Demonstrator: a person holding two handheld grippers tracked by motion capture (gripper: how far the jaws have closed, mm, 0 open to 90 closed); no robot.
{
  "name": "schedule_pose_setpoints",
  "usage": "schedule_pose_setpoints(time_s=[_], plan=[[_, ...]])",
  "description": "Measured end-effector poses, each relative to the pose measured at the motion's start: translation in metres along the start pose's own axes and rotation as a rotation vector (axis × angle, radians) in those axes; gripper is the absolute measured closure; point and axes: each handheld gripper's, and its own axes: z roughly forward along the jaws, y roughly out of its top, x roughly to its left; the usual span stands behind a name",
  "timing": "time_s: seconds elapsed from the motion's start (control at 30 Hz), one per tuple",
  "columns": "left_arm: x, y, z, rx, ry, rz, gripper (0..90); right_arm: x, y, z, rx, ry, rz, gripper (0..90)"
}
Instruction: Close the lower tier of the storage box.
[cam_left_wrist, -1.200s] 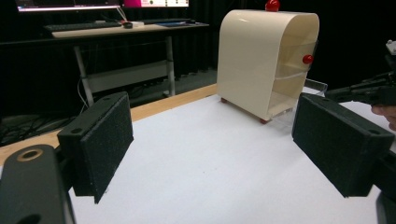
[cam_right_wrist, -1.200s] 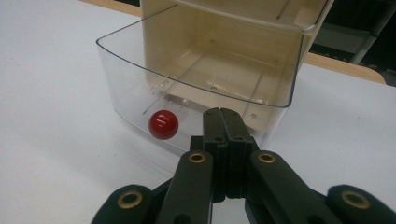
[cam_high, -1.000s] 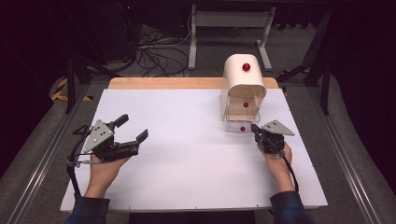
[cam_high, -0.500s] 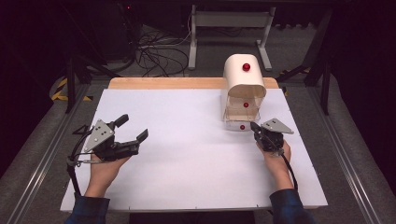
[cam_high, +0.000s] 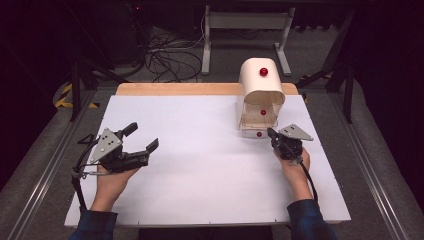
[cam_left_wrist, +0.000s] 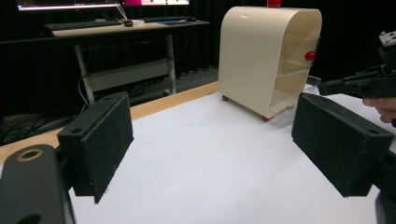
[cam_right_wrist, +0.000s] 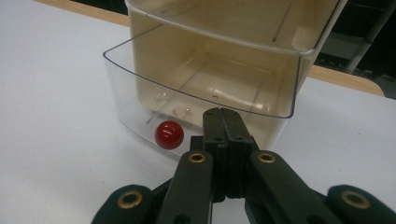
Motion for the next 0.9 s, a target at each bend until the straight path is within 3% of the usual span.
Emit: schedule_pose_setpoints(time_s=[0.9], plan=[[0.002,-0.001,0.000,0.010,-0.011,0.001,14.0,0.000,0.004,0.014,-0.003,-0.004,0.009,90.0]])
